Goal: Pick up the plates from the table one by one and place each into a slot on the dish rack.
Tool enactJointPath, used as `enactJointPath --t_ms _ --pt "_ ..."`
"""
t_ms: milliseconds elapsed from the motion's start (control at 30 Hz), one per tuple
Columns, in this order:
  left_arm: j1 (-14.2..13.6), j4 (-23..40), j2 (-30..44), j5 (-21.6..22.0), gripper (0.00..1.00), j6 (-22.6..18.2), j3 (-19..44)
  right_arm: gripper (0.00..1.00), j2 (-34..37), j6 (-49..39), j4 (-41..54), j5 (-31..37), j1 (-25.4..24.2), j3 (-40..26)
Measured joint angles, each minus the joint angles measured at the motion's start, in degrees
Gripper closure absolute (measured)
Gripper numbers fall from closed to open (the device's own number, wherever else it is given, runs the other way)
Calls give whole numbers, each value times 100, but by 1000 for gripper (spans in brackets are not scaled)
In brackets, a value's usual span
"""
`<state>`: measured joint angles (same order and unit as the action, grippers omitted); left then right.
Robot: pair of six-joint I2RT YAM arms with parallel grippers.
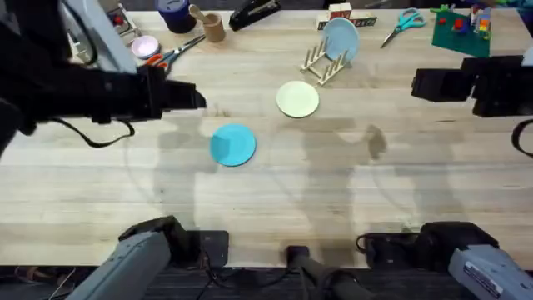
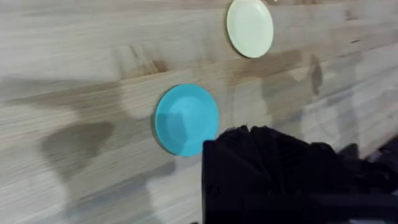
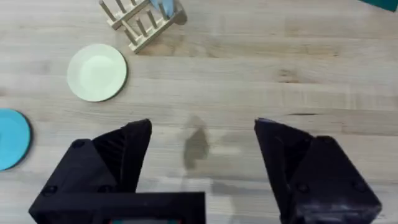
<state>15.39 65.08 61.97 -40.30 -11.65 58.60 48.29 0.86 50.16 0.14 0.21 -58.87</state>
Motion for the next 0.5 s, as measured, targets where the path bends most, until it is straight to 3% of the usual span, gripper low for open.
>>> enactJointPath --t_ms 133,300,500 --pt "405 5 429 -723 959 -540 -432 5 0 2 1 0 0 0" --pt "471 -124 1148 -1153 959 -1053 -813 5 -1 0 1 0 0 0" --pt "578 -631 1786 -1416 959 -1293 -1170 6 0 0 1 0 0 0"
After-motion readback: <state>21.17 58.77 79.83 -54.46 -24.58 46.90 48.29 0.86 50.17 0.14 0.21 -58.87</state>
